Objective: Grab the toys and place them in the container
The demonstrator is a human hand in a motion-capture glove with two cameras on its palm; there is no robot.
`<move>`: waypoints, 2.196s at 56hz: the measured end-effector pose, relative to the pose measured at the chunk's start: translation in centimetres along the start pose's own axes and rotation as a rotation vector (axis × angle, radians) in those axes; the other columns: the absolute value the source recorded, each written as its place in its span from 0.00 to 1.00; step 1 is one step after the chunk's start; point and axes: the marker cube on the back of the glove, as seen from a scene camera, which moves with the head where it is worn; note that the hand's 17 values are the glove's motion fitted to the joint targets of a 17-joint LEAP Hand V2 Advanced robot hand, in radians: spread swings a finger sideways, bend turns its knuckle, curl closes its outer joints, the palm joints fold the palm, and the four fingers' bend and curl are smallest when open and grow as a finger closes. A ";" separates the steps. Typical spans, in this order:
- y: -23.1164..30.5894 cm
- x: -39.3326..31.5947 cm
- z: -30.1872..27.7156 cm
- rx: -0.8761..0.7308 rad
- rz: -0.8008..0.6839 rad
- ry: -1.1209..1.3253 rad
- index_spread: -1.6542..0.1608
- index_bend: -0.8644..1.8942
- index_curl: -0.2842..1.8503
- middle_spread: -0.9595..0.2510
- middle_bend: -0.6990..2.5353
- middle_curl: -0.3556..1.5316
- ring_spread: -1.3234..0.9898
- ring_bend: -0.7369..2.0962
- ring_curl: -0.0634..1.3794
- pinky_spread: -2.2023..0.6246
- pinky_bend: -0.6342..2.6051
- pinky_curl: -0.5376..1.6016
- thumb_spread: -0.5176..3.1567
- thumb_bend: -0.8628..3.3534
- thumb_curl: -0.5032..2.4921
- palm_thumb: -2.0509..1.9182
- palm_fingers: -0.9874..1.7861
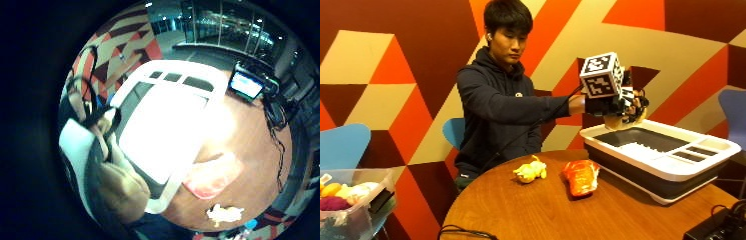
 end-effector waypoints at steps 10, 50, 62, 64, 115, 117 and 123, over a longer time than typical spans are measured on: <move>0.5 0.3 3.1 -0.175 -0.008 0.099 0.71 0.48 0.47 0.67 0.47 0.58 0.45 0.68 0.49 0.70 0.58 0.54 0.32 0.22 0.46 0.65 0.29; 22.7 17.9 -6.7 -0.349 0.160 0.320 0.78 0.36 0.35 0.80 0.28 0.43 0.57 0.38 0.25 0.79 0.44 0.42 0.49 0.20 0.32 0.59 0.33; 26.0 20.7 -1.1 -0.368 0.111 0.381 0.75 0.37 0.33 0.80 0.27 0.41 0.58 0.40 0.26 0.80 0.48 0.43 0.48 0.20 0.30 0.58 0.37; 26.1 20.9 -0.3 -0.360 0.098 0.400 0.75 0.37 0.32 0.79 0.27 0.41 0.58 0.41 0.27 0.80 0.48 0.43 0.48 0.20 0.30 0.58 0.38; 12.4 7.5 -8.2 0.109 -0.138 0.197 0.73 0.55 0.43 0.61 0.57 0.68 0.42 0.75 0.51 0.63 0.58 0.54 0.39 0.22 0.43 0.68 0.75; 11.4 6.7 -8.4 0.117 -0.138 0.168 0.73 0.56 0.44 0.61 0.57 0.68 0.43 0.76 0.51 0.63 0.59 0.55 0.39 0.22 0.43 0.68 0.75; 9.1 4.5 -7.8 0.150 -0.147 0.117 0.73 0.56 0.47 0.61 0.58 0.69 0.43 0.76 0.52 0.63 0.59 0.56 0.37 0.22 0.45 0.68 0.74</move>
